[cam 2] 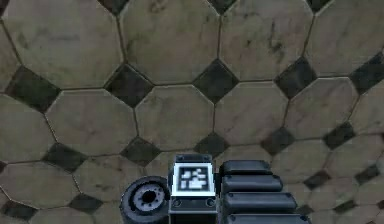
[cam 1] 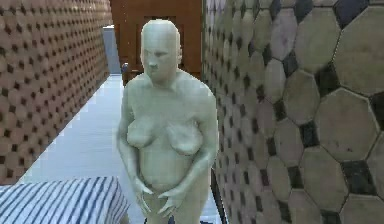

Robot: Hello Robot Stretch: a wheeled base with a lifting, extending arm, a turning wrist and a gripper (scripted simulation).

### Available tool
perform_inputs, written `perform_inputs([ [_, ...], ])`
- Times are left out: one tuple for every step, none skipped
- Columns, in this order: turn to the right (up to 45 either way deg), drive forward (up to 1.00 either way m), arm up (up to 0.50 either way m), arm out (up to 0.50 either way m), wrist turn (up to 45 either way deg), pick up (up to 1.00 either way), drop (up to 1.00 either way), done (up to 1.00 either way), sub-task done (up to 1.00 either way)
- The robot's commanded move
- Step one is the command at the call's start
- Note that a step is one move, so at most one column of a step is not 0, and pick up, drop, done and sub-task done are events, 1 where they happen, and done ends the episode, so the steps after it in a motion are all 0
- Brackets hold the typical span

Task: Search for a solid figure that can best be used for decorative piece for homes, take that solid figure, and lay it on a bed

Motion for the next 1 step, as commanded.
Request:
perform_inputs([
  [45.0,0.00,0.00,0.00,0.0,0.00,0.00,0.00,0.00],
])
